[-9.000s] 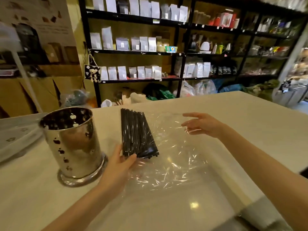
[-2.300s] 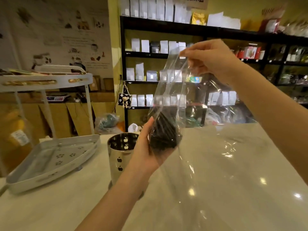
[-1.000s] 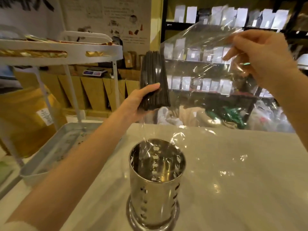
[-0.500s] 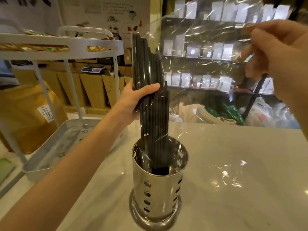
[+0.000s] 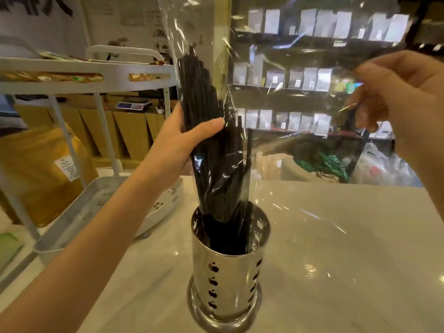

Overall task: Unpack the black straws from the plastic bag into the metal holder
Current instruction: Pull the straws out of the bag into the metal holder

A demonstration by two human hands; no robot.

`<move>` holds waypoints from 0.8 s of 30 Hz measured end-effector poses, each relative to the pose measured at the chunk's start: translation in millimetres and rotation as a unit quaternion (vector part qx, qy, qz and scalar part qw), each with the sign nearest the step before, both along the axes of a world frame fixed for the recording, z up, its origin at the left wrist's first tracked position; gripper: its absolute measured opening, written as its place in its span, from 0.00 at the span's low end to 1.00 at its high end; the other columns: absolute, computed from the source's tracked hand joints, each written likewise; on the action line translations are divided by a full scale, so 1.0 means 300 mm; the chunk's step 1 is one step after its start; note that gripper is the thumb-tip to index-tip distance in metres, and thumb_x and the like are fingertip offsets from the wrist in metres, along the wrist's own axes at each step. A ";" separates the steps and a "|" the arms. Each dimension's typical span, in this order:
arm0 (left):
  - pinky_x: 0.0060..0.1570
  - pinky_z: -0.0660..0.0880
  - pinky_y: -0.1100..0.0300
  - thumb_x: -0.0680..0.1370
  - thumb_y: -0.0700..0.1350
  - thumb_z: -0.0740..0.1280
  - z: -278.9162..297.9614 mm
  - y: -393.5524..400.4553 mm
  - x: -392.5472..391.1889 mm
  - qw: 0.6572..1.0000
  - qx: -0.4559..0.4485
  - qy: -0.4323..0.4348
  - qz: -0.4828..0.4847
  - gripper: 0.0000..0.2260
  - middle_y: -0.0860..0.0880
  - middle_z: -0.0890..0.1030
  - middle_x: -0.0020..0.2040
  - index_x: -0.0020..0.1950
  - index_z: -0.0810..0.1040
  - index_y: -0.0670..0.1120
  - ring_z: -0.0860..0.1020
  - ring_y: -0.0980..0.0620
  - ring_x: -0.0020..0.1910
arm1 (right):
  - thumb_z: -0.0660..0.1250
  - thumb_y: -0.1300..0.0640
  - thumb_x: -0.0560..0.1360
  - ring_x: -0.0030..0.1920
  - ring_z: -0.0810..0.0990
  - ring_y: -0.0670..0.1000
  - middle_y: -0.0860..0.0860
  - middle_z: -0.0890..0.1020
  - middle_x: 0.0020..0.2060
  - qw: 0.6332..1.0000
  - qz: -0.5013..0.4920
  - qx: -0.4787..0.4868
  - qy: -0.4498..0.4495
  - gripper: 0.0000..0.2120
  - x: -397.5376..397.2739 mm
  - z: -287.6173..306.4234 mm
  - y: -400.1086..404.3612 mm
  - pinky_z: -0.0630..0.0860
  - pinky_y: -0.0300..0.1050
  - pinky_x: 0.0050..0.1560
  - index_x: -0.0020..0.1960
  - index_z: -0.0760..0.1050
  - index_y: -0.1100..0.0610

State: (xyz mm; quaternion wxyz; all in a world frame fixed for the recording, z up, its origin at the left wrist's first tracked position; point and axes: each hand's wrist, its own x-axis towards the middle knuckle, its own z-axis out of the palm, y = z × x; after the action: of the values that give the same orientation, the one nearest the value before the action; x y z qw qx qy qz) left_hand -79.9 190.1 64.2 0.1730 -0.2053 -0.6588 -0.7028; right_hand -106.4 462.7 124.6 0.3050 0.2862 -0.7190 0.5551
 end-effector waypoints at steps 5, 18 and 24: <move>0.48 0.78 0.59 0.69 0.48 0.68 0.025 0.018 0.026 0.999 -0.044 0.020 0.006 0.13 0.57 0.84 0.44 0.52 0.74 0.54 0.82 0.55 0.49 | 0.65 0.54 0.75 0.22 0.76 0.42 0.43 0.83 0.27 0.999 0.002 -0.042 -0.009 0.05 0.001 -0.010 -0.008 0.71 0.33 0.21 0.40 0.76 0.48; 0.41 0.80 0.56 0.73 0.47 0.63 0.074 0.035 0.037 0.997 0.046 0.059 -0.034 0.17 0.48 0.83 0.54 0.62 0.71 0.54 0.82 0.46 0.50 | 0.67 0.58 0.73 0.30 0.81 0.45 0.49 0.85 0.35 0.977 0.110 -0.121 -0.135 0.04 -0.063 -0.028 -0.008 0.75 0.34 0.26 0.47 0.80 0.52; 0.40 0.82 0.52 0.70 0.47 0.65 0.092 0.033 0.048 0.997 0.048 0.056 0.000 0.22 0.49 0.84 0.50 0.64 0.69 0.51 0.83 0.49 0.45 | 0.68 0.58 0.73 0.28 0.81 0.43 0.48 0.85 0.32 0.977 0.107 -0.145 -0.117 0.03 -0.053 0.007 -0.004 0.71 0.32 0.23 0.43 0.80 0.52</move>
State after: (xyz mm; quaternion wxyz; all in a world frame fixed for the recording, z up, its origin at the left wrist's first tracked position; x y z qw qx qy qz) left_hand -65.5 200.1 91.8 0.2197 -0.2355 -0.6134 -0.7211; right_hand -122.3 461.6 126.8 0.1955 0.2472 -0.6264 0.7130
